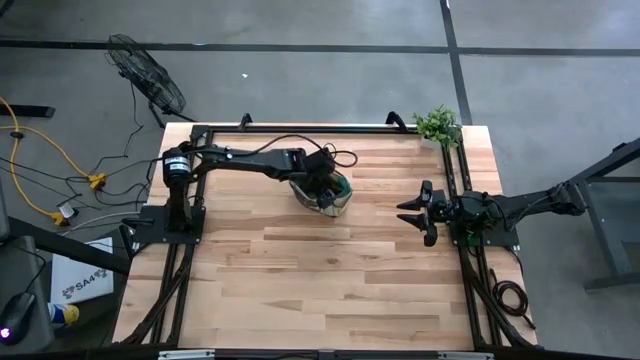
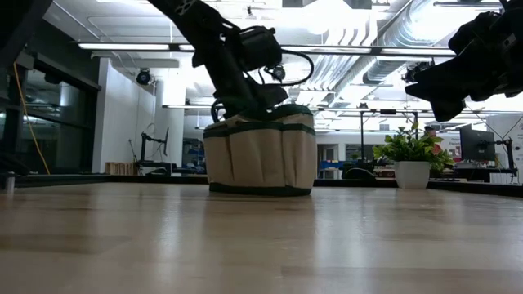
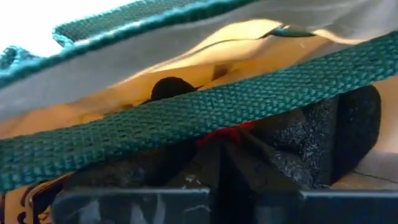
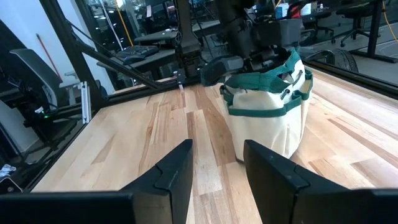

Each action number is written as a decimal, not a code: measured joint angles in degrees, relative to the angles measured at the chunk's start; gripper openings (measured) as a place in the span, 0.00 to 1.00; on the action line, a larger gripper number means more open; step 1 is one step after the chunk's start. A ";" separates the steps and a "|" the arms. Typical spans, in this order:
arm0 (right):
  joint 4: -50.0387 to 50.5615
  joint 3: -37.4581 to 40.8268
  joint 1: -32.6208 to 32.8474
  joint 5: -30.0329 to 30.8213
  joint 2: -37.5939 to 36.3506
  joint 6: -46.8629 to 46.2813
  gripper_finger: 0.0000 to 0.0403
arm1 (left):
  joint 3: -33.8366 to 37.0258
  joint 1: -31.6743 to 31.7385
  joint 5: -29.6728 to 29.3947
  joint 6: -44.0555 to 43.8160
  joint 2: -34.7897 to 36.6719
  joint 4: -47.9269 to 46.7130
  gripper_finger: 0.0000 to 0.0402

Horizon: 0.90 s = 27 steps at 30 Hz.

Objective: Pick & Place Garden tools in Gardening bag
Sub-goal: Put the red glove into the gardening bag

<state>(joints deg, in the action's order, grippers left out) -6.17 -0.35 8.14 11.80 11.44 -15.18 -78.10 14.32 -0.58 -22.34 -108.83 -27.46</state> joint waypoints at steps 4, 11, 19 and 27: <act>0.00 -0.01 0.00 0.02 0.00 0.00 0.33 | 0.06 0.32 -0.07 0.01 0.00 0.28 0.02; 0.00 -0.01 -0.02 0.00 0.00 -0.02 0.33 | 0.21 0.32 -2.53 0.04 4.32 -0.05 0.02; 0.00 -0.01 0.00 0.00 0.00 0.00 0.33 | 0.21 0.32 -3.65 1.56 7.29 -0.62 0.03; 0.01 0.00 0.00 0.00 0.00 0.00 0.33 | 0.15 0.32 -3.41 4.41 9.56 -1.57 0.03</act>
<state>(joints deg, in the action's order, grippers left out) -6.16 -0.35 8.14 11.79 11.44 -15.18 -77.95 14.63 -3.99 -17.93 -99.27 -29.04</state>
